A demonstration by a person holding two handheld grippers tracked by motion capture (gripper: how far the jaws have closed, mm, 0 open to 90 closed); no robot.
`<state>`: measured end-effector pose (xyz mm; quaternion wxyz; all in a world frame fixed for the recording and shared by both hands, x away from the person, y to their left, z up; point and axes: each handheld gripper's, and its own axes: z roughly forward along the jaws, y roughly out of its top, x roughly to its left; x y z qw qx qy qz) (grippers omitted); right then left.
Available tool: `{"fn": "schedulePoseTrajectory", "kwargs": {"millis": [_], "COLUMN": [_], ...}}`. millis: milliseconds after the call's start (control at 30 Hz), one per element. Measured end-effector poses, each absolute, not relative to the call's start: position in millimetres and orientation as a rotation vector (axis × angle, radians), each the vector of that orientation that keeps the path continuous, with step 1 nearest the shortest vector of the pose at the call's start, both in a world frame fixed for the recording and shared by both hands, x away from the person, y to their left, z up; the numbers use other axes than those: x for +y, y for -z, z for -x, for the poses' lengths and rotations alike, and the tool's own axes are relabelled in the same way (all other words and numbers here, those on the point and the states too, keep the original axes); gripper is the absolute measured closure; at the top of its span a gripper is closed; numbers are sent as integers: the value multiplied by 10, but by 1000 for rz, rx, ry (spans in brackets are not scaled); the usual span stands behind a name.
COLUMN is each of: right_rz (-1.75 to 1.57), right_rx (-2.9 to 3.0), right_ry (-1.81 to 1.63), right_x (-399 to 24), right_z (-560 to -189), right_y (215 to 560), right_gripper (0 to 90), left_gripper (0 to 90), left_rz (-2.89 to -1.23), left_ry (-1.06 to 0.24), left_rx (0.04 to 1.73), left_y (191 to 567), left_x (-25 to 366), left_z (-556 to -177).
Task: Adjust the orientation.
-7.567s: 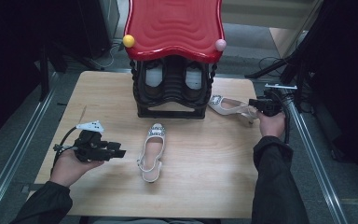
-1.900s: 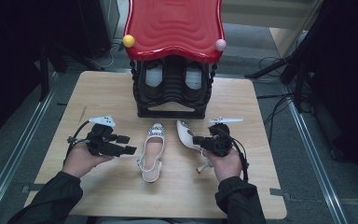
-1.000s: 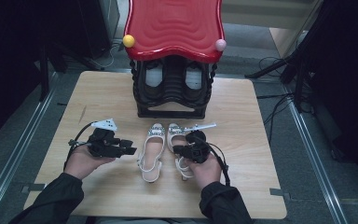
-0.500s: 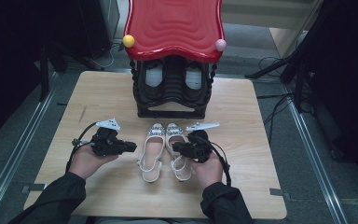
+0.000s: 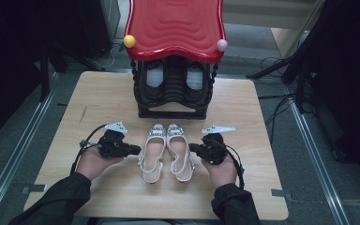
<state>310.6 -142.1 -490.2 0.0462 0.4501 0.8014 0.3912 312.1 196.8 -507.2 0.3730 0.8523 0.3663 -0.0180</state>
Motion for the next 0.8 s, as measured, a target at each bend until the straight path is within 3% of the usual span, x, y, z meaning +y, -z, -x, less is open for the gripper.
{"fn": "schedulePoseTrajectory", "kwargs": {"millis": [800], "right_rz": [-1444], "right_rx": [2471], "right_ry": [-1256], "right_x": [-1428], "right_z": [-3097], "right_y": [5087], "right_gripper": [900], "left_gripper": [857], "left_rz": [-2191], "left_ry": [93], "left_rx": [926], "left_y": [5145], "left_x": [1793], "left_z": [-3100]}}
